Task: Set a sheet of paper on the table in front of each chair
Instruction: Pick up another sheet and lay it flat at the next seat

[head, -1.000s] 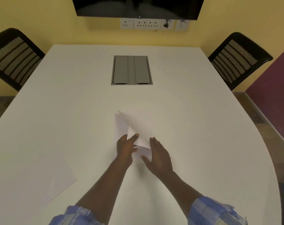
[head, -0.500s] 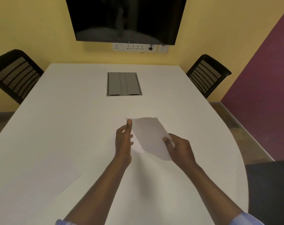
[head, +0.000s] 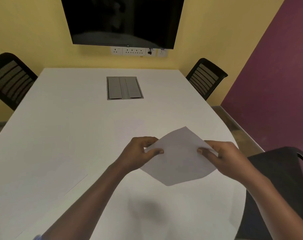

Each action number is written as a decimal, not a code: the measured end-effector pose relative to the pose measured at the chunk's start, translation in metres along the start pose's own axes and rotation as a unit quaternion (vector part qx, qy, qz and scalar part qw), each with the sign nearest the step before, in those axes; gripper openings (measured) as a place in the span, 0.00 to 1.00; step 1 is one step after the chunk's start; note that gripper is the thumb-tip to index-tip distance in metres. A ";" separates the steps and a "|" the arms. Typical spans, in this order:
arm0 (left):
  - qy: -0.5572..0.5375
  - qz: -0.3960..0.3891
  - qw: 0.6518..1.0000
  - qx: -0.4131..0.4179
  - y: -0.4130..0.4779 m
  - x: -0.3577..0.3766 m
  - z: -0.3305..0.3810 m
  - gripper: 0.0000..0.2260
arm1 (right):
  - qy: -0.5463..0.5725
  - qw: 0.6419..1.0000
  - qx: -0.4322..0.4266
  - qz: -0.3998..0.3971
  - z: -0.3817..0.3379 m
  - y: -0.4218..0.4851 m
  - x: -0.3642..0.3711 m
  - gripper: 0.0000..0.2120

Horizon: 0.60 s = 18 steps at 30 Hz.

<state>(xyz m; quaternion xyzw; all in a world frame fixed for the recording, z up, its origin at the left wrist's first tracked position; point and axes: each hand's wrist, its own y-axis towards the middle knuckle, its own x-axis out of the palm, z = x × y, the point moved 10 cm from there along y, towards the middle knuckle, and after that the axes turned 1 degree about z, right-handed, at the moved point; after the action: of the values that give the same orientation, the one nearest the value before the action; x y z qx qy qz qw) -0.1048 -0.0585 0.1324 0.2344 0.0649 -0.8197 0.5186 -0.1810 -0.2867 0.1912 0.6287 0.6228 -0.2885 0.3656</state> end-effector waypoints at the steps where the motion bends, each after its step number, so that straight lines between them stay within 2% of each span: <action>1: -0.005 -0.009 1.000 -0.007 -0.008 0.002 0.003 0.05 | 0.001 1.000 -0.007 -0.002 -0.006 -0.006 -0.003 0.09; 5: -0.033 -0.025 0.999 -0.027 -0.042 0.003 0.011 0.08 | -0.001 0.999 -0.038 -0.007 -0.031 -0.032 -0.012 0.11; 9: -0.054 0.015 0.998 -0.036 -0.083 -0.004 0.023 0.07 | 0.029 0.998 -0.056 -0.007 -0.050 -0.063 -0.022 0.05; 13: -0.077 0.063 0.994 -0.045 -0.127 -0.015 0.035 0.07 | 0.078 0.994 -0.079 0.009 -0.060 -0.098 -0.040 0.11; 15: -0.107 0.086 0.989 -0.048 -0.150 -0.023 0.037 0.07 | 0.143 0.987 -0.075 0.013 -0.061 -0.113 -0.045 0.11; 18: -0.168 0.124 0.977 -0.042 -0.189 -0.035 0.044 0.06 | 0.289 0.955 -0.063 0.024 -0.064 -0.132 -0.044 0.12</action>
<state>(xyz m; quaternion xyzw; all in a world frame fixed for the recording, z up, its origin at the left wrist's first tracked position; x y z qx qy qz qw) -0.2725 0.0409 0.1611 0.0772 -0.0185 -0.7735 0.6288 -0.3210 -0.2654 0.2504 0.6755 0.7036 -0.0464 0.2158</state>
